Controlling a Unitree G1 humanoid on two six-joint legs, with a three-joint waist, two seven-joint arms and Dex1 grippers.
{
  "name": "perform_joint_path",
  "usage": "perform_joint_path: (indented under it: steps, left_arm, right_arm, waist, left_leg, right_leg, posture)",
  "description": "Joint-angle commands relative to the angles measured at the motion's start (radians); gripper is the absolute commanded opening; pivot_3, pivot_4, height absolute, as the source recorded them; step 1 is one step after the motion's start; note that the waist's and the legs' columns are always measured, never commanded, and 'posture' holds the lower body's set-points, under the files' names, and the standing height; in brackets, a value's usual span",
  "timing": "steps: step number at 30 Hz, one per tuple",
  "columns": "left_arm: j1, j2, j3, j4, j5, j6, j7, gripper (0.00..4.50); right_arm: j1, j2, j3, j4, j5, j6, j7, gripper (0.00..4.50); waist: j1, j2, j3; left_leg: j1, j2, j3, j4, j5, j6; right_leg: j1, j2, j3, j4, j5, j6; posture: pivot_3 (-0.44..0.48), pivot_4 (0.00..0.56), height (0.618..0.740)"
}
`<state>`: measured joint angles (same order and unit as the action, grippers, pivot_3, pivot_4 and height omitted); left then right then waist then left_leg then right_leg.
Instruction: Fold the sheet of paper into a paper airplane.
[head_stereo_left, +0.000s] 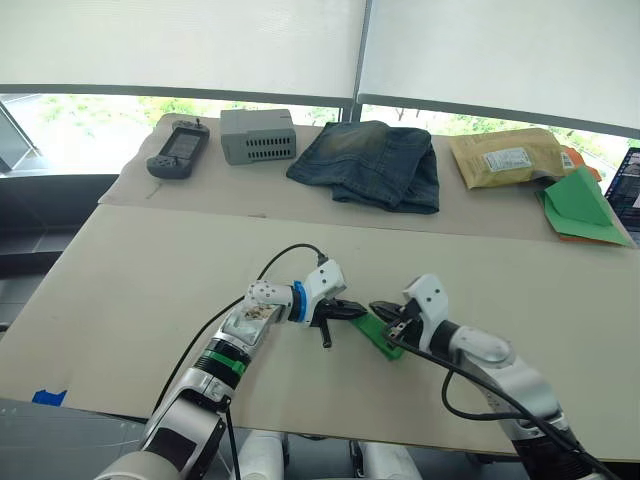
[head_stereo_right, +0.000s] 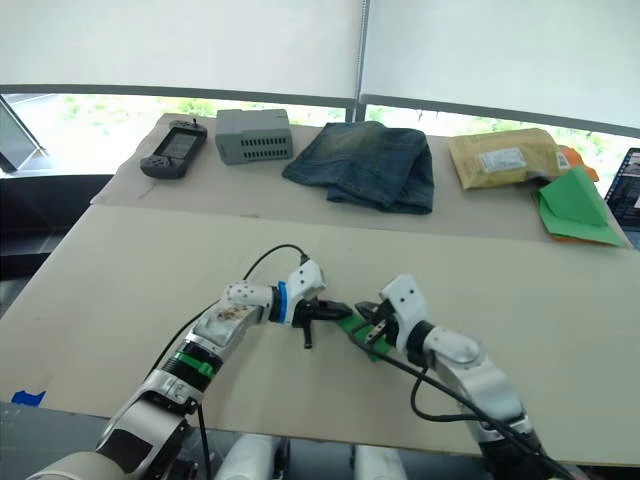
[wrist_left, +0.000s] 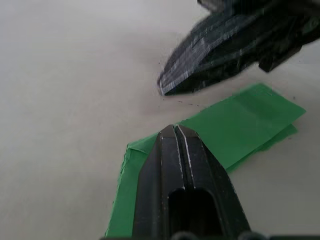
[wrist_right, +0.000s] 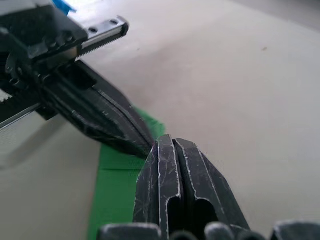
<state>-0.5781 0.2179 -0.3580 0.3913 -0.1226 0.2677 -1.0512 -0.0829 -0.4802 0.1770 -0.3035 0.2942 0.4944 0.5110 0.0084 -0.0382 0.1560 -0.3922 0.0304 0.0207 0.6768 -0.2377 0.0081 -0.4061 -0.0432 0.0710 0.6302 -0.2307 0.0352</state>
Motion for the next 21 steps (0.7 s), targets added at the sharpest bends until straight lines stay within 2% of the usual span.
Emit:
perform_joint_path:
  steps: [1,13,21]
  left_arm:
    - [0.02,-0.006,-0.02,0.008,0.017,0.031,0.005,0.0]
    - [0.014,-0.013,-0.017,0.023,0.023,0.026,0.002,0.0]
    - [-0.006,-0.021,-0.013,0.065,0.025,0.01,-0.009,0.0]
  right_arm:
    - [0.015,-0.005,0.01,-0.005,-0.031,0.005,0.005,0.02]
    - [0.159,-0.042,-0.018,-0.058,-0.07,0.01,0.009,0.02]
    - [0.341,-0.086,-0.135,-0.146,-0.045,-0.001,0.023,0.02]
  waist:
    - [-0.001,0.0,0.0]
    - [0.002,0.001,-0.001]
    - [0.005,0.0,-0.005]
  left_leg:
    - [0.0,0.0,0.0,0.0,0.0,0.0]
    - [0.0,0.0,0.0,0.0,0.0,0.0]
    - [0.0,-0.001,-0.001,0.0,-0.001,0.001]
  right_leg:
    - [0.0,0.0,0.0,0.0,0.0,0.0]
    - [0.001,0.0,0.0,-0.001,-0.001,0.001]
    - [0.002,0.0,-0.001,-0.002,-0.001,0.002]
  posture:
    - [0.0,0.15,0.734]
    - [0.0,0.15,0.734]
    - [0.0,0.15,0.734]
